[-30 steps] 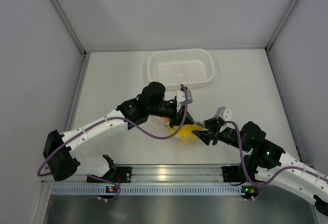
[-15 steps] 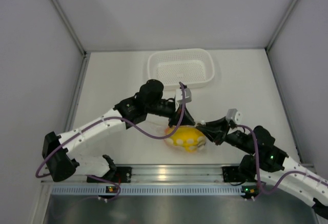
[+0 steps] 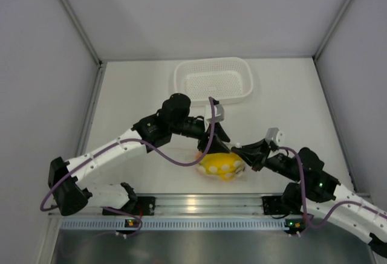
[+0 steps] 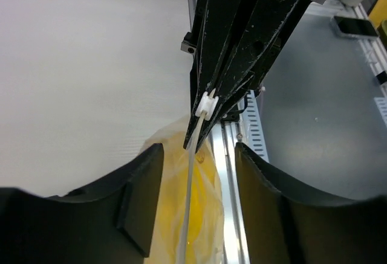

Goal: Open the zip-top bag and remove the fake food

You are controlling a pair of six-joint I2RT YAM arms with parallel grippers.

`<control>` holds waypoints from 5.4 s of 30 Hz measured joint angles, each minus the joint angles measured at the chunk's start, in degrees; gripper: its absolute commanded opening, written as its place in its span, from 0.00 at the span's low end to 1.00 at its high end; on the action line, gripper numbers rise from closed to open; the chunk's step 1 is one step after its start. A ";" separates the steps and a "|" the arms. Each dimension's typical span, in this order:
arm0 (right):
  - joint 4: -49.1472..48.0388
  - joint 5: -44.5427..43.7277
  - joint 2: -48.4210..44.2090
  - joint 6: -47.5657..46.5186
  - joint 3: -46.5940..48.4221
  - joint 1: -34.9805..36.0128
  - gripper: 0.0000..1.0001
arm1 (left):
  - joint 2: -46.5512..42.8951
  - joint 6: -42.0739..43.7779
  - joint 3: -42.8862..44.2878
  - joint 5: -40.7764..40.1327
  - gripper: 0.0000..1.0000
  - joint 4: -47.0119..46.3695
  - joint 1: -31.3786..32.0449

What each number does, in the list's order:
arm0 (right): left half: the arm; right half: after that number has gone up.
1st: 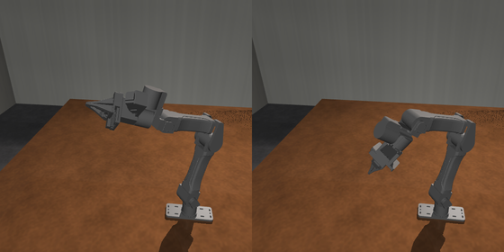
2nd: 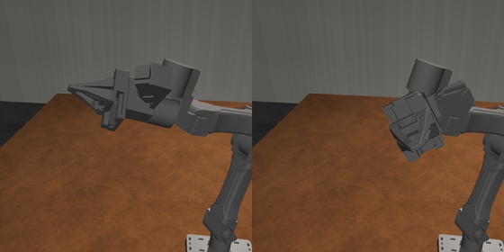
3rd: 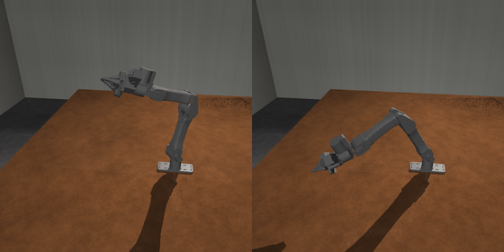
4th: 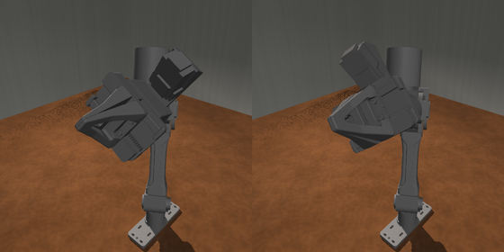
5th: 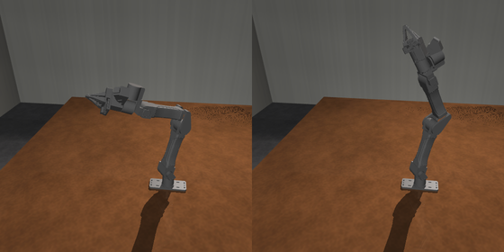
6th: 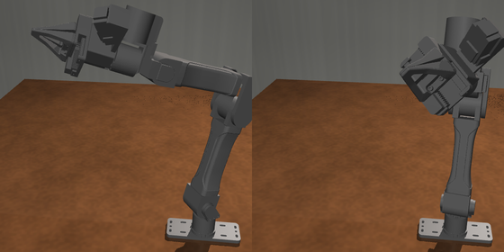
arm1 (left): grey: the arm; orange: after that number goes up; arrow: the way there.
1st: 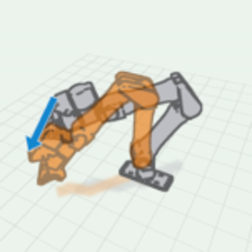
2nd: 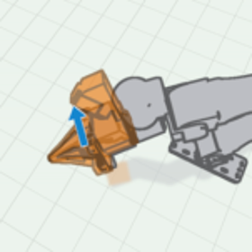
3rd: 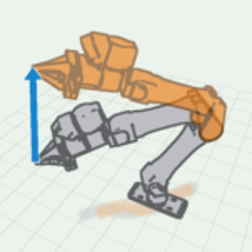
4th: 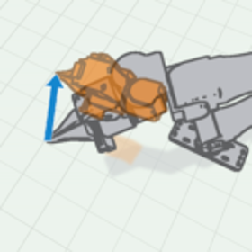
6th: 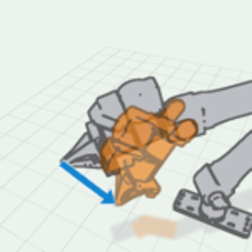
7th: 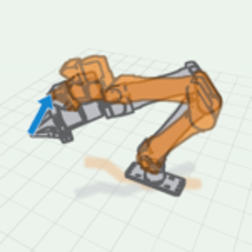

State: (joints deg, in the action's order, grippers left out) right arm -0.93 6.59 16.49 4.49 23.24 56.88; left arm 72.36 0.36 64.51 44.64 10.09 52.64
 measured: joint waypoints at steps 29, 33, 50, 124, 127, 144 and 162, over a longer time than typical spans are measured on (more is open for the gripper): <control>9.22 -0.87 6.73 0.00 6.12 0.00 0.00 | 6.86 0.35 6.88 2.08 0.59 -1.11 1.31; 9.25 -0.94 5.95 0.00 6.12 0.00 0.00 | 7.45 0.39 6.82 2.03 0.43 -1.07 1.31; 10.95 -6.01 2.16 0.74 6.10 0.00 0.00 | 6.80 2.91 6.16 2.23 0.00 -0.76 0.55; 19.37 -0.15 -3.34 4.55 9.77 0.00 0.00 | 1.01 7.37 -0.74 7.23 0.98 3.15 -14.12; 19.37 0.26 -3.26 4.48 9.77 0.00 0.00 | 1.01 7.26 -0.74 5.11 0.98 2.73 -14.12; 19.37 0.15 -3.37 4.11 9.77 0.00 0.00 | 4.09 7.10 -1.66 9.51 0.82 1.46 -14.14; 18.08 -8.87 -1.95 4.61 9.75 0.00 0.31 | 7.96 0.96 -0.74 3.52 0.00 1.09 -13.53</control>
State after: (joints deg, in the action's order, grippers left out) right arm 17.15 -2.28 14.55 9.10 32.99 56.88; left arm 80.31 1.32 63.77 48.16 11.18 39.11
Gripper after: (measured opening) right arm 0.115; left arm 0.023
